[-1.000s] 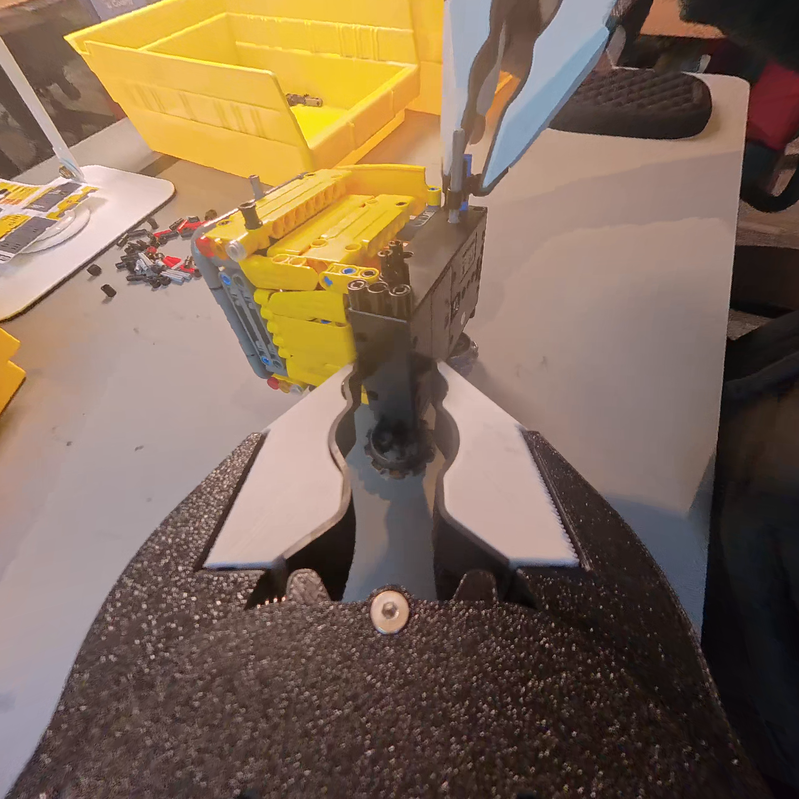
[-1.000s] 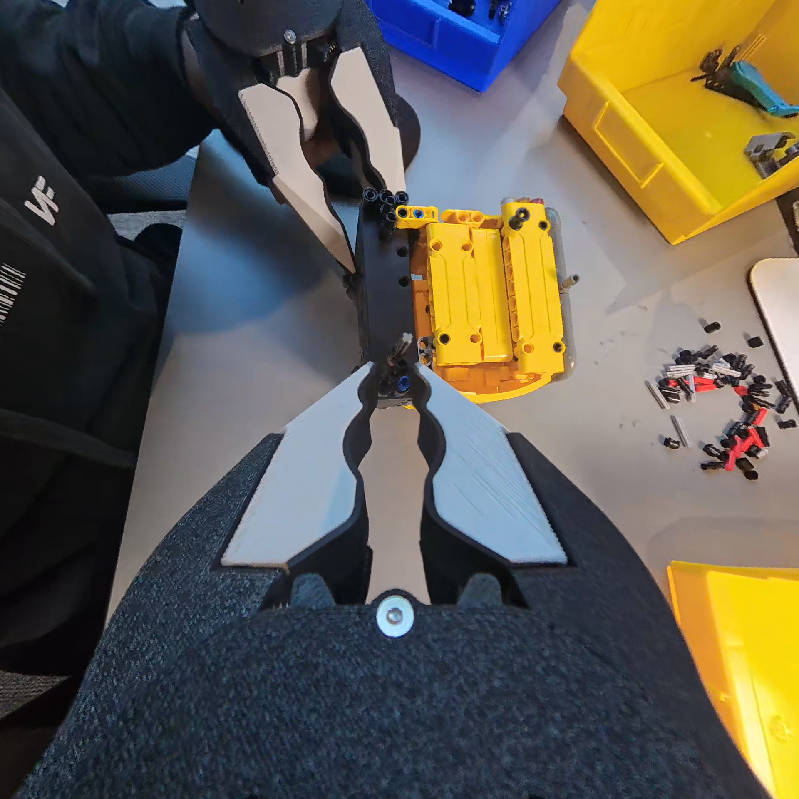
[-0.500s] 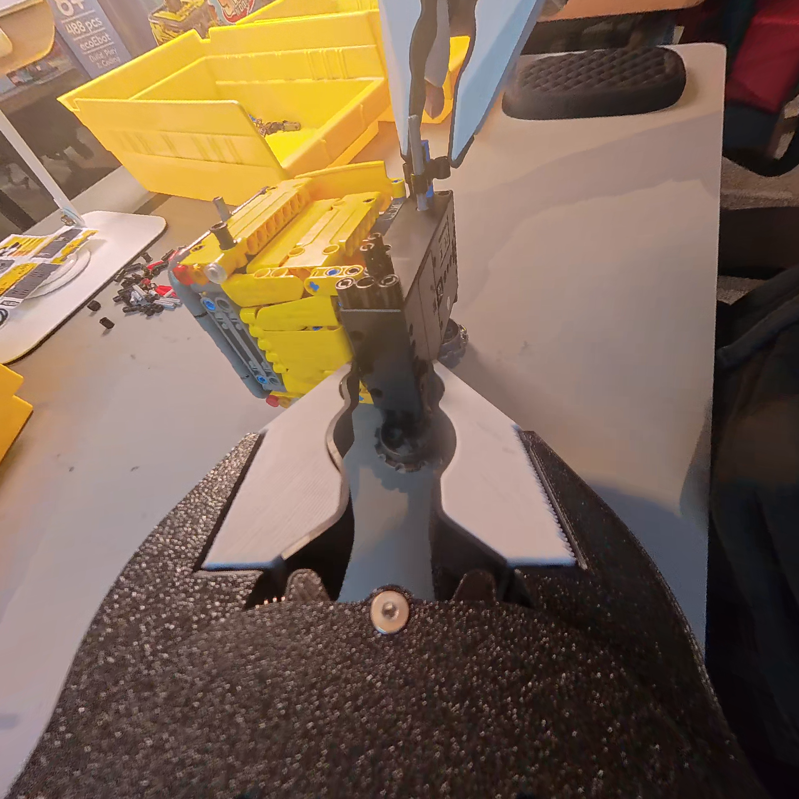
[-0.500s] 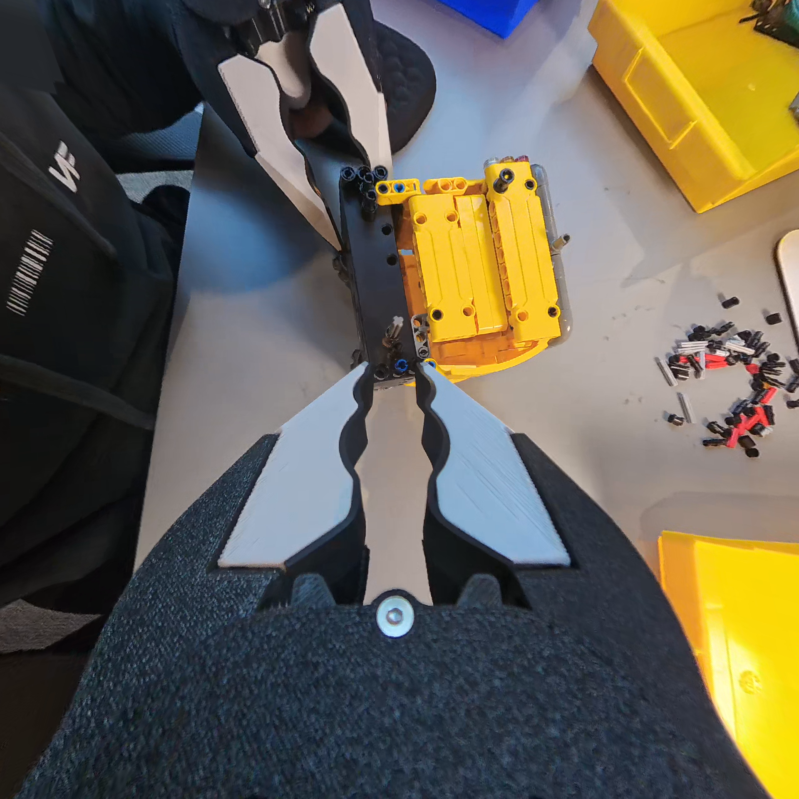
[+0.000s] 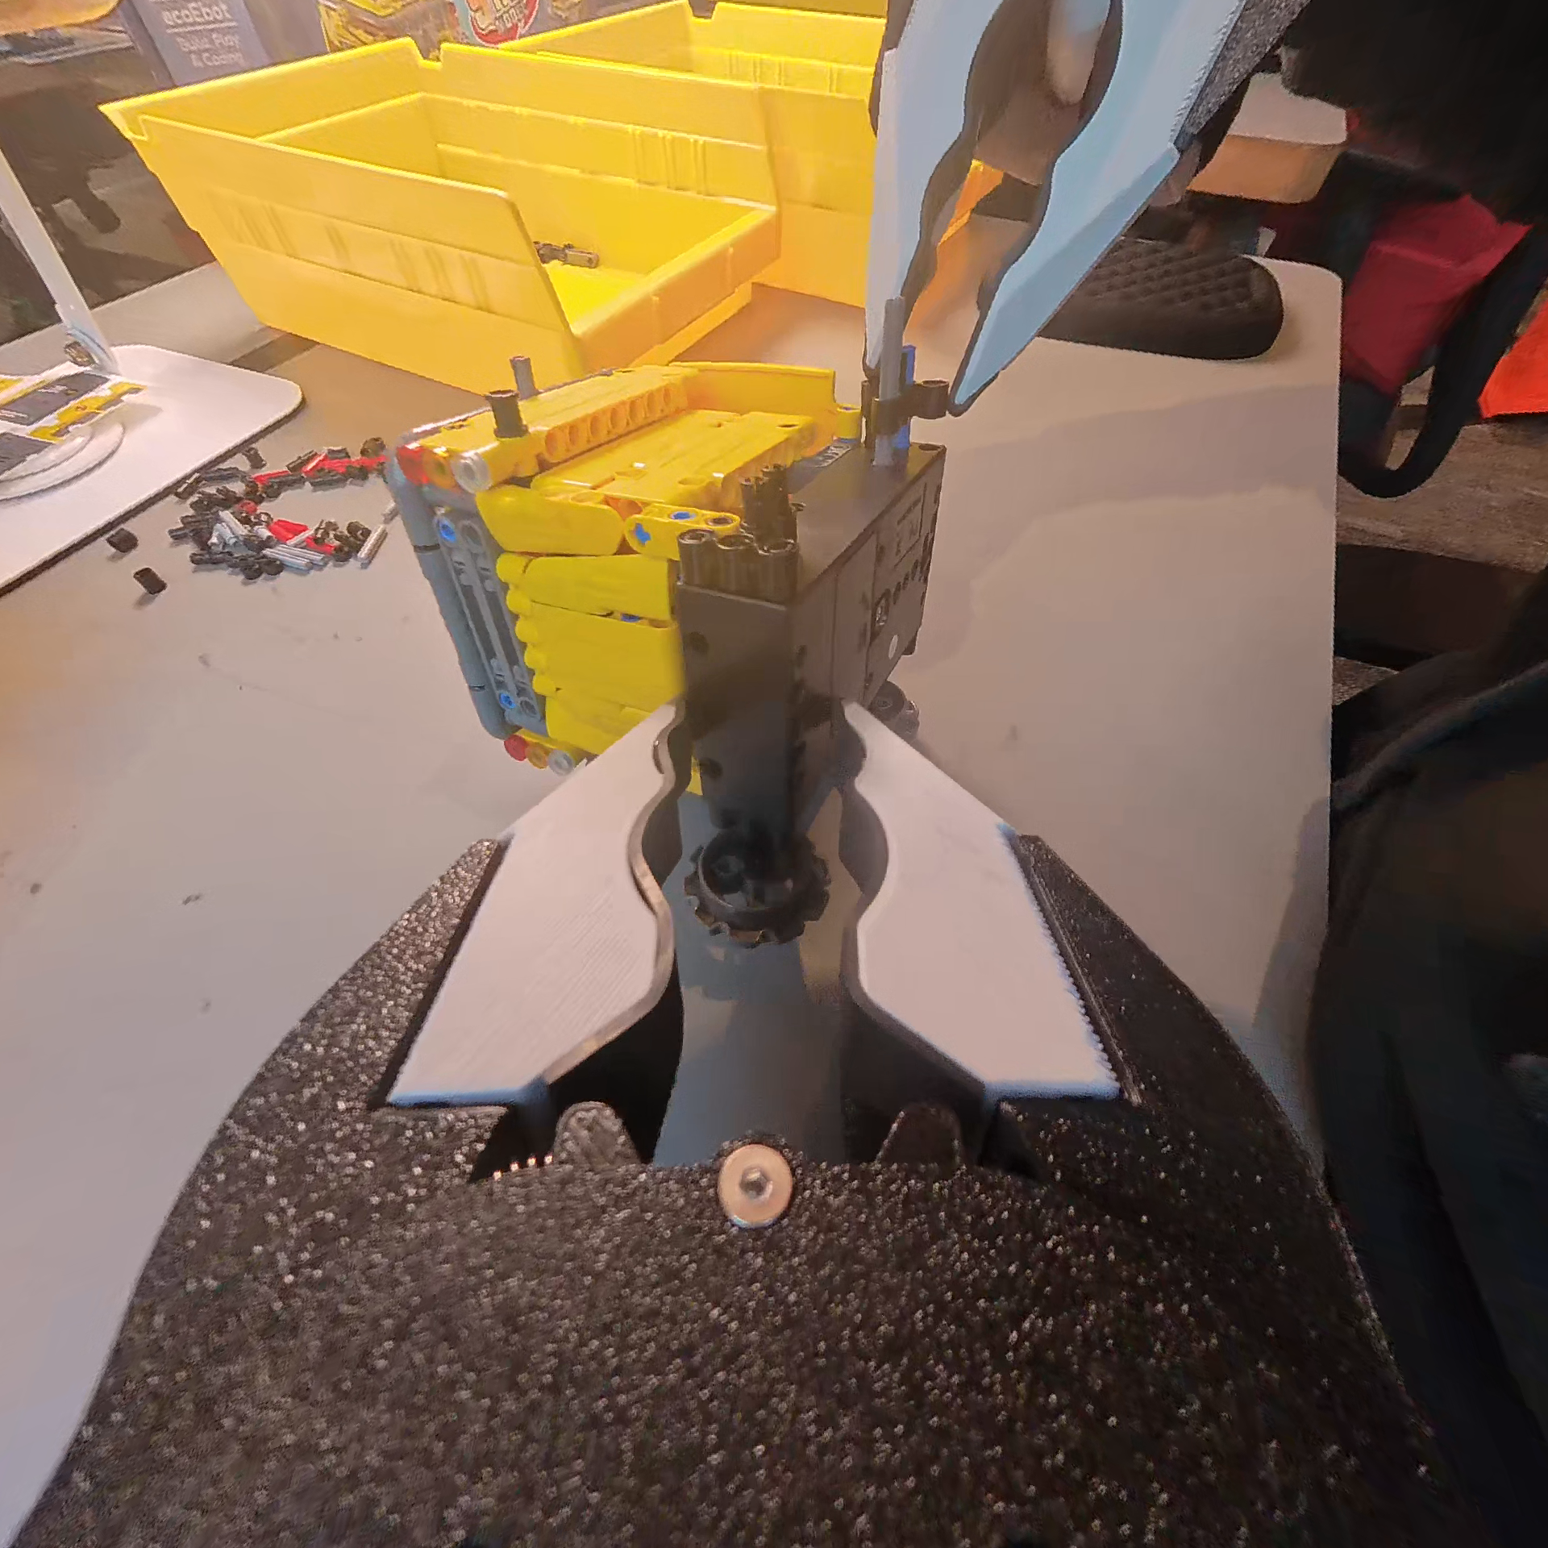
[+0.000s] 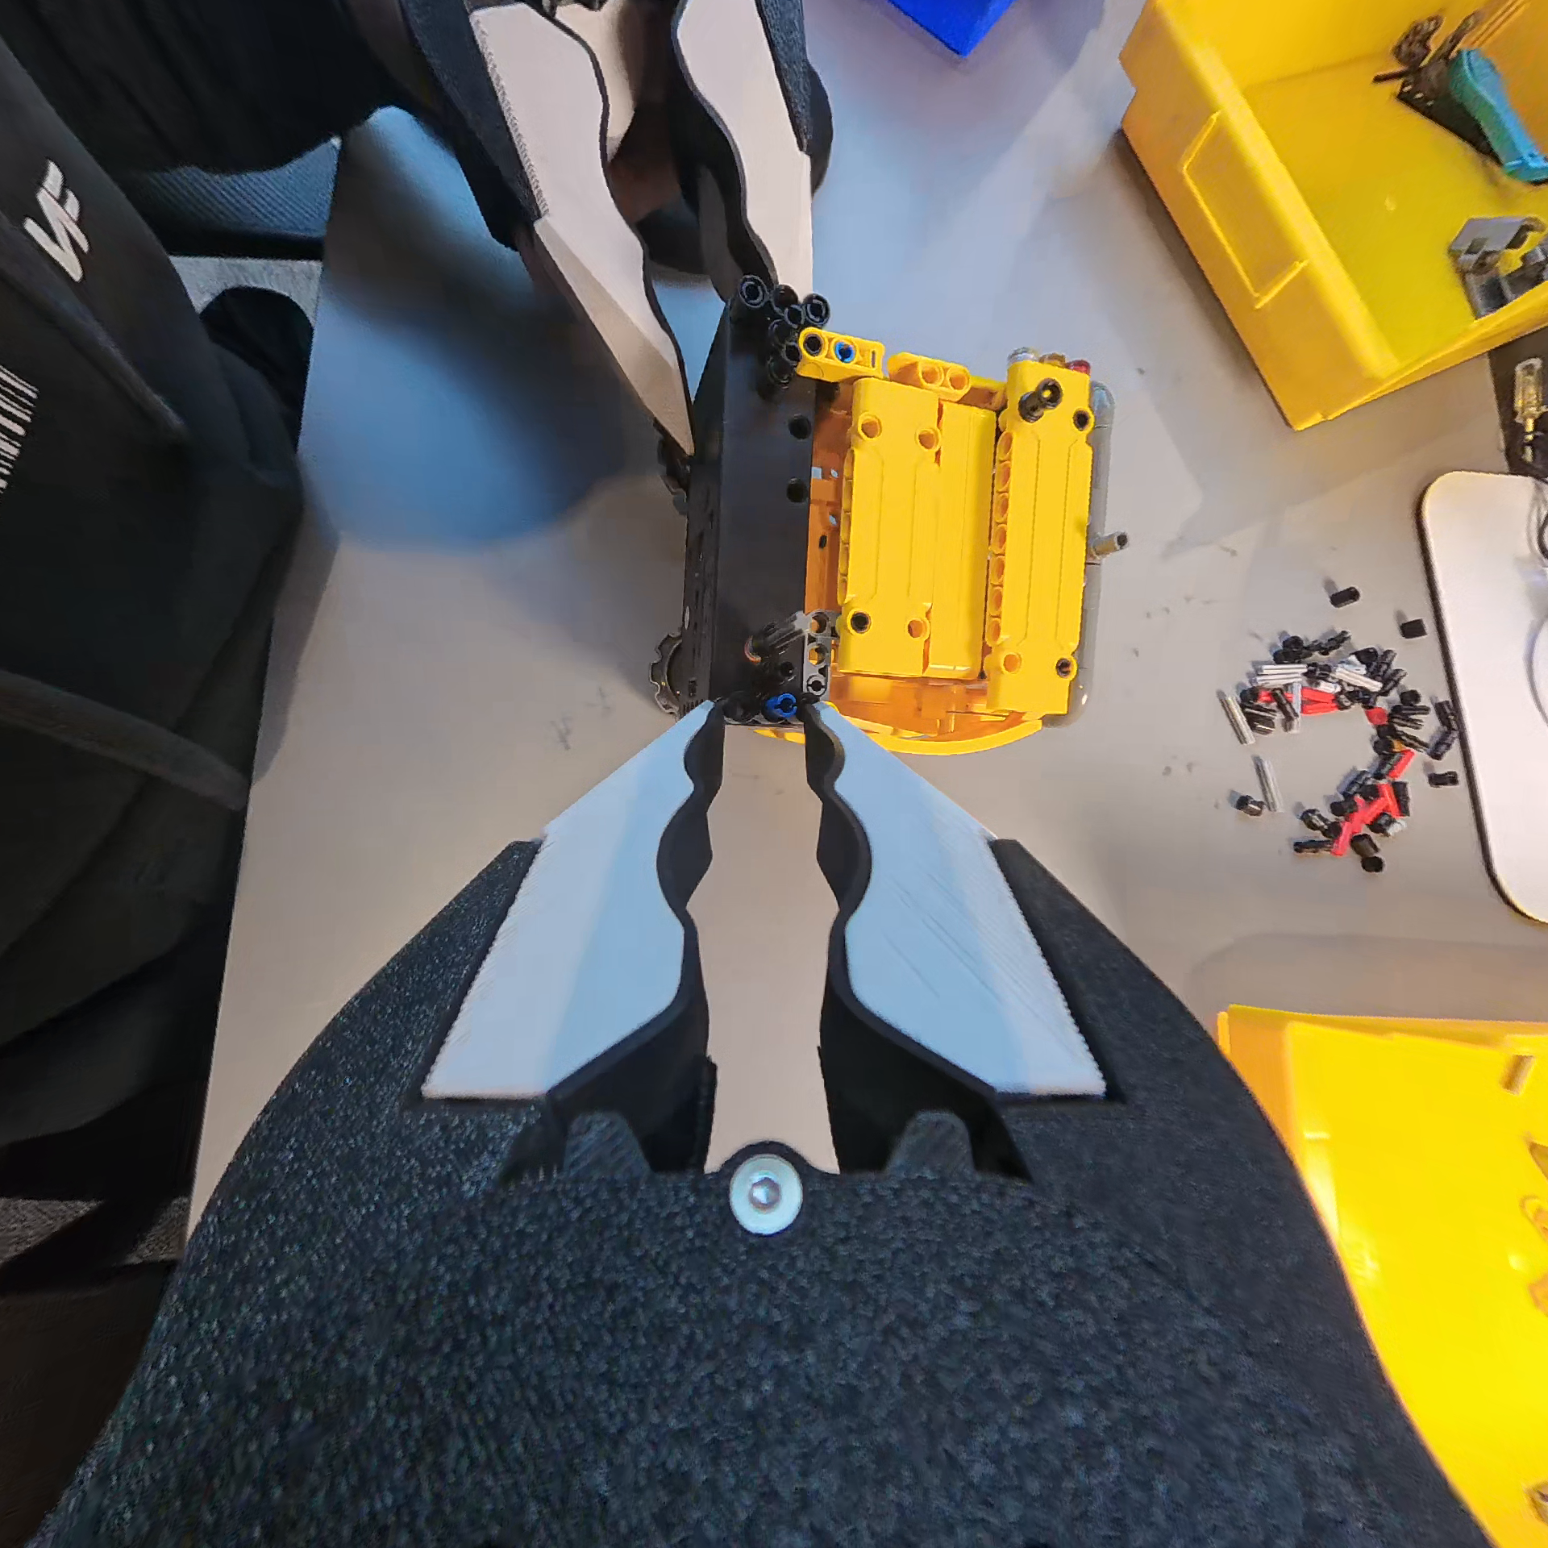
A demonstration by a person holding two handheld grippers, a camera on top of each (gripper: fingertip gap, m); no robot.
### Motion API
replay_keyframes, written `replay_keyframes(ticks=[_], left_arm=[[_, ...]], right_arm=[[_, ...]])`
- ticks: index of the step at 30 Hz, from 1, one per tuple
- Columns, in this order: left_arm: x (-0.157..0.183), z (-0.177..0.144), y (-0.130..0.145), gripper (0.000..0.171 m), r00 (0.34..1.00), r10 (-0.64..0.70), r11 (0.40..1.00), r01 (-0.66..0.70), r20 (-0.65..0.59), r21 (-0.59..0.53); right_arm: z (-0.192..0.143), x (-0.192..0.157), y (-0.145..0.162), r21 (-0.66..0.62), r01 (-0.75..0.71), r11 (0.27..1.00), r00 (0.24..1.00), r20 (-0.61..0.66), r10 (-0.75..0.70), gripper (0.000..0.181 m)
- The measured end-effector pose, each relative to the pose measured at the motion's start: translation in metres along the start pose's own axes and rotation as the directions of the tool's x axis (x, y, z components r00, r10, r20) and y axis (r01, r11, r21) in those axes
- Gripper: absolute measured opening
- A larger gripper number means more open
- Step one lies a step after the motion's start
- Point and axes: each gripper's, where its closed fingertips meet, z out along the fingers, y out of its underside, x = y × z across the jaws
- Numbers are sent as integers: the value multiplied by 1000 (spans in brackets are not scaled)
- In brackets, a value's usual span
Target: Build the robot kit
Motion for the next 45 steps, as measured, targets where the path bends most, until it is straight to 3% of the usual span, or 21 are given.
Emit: replay_keyframes(ticks=[6,10,13,19,27,33,39,45], left_arm=[[4,-3,5,30,1000,24,999,-24,2,-41],[5,-6,9,30,999,47,996,-46,7,-74],[5,-8,12,30,999,51,994,-50,5,-93],[3,-14,0,49,999,-11,999,9,-50,-38],[-3,-4,0,38,1000,4,999,-5,-28,-42],[0,-7,2,37,998,-28,999,26,-65,-30],[6,-11,1,37,987,-72,997,69,-144,-25],[3,-7,2,44,991,-40,998,35,-127,-46]], right_arm=[[-2,-3,-3,72,-32,997,999,10,32,21],[-9,0,-5,153,-101,983,995,15,100,30],[1,-1,10,150,-167,975,986,14,167,40],[29,-7,19,198,-242,950,969,10,245,48],[37,-8,12,265,-204,942,977,-12,215,34],[37,-10,11,277,-151,949,986,-27,164,34],[37,-13,14,277,-71,958,995,-45,87,33],[36,-11,14,295,-17,955,999,-29,27,33]])
